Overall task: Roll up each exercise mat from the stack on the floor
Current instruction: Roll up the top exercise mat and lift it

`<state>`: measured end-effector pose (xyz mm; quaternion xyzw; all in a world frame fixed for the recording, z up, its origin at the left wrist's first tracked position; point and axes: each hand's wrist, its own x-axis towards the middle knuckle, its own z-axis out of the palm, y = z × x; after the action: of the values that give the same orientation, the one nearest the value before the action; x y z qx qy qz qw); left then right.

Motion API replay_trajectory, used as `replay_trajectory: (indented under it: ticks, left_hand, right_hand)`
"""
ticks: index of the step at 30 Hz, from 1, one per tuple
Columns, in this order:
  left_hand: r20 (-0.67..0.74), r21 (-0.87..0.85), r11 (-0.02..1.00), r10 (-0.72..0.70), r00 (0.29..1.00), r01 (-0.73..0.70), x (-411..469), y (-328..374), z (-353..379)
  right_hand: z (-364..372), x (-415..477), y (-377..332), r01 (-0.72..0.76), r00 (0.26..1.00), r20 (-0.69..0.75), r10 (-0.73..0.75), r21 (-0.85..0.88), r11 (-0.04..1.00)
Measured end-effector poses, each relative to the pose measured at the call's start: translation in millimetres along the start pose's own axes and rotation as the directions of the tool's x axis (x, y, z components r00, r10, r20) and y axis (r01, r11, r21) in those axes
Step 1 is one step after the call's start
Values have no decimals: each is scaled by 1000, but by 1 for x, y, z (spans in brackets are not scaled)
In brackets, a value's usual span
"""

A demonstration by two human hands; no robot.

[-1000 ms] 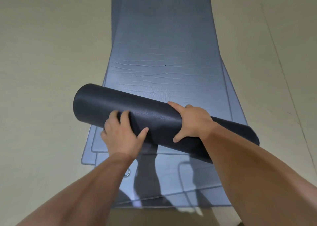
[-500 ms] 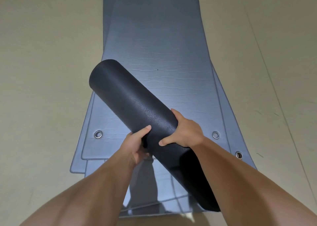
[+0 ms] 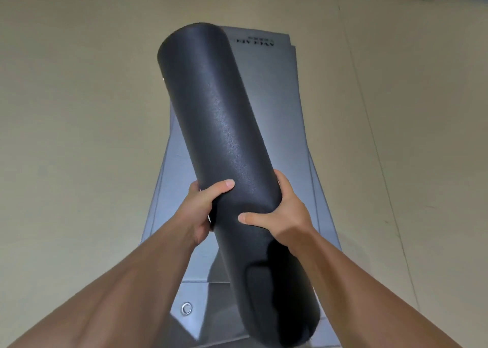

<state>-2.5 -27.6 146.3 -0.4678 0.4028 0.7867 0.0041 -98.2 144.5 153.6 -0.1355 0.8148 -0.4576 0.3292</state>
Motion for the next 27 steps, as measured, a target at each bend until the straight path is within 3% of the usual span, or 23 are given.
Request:
replay_trajectory:
  ticks: [8, 16, 21, 27]
  left_hand:
    - [58, 58, 986, 152, 987, -156, -189, 217, -9]
    - [37, 151, 952, 264, 964, -267, -374, 426, -94]
    - [31, 167, 923, 347, 937, -347, -414, 523, -148]
    - [32, 196, 897, 398, 917, -396, -389, 616, -184]
  right_hand:
    - [-16, -102, -253, 36, 998, 32, -46, 248, 968]
    - [36, -192, -505, -5, 996, 81, -36, 456, 890]
    - [86, -196, -610, 44, 978, 151, -143, 522, 852]
    - [128, -137, -682, 76, 971, 146, -189, 561, 824]
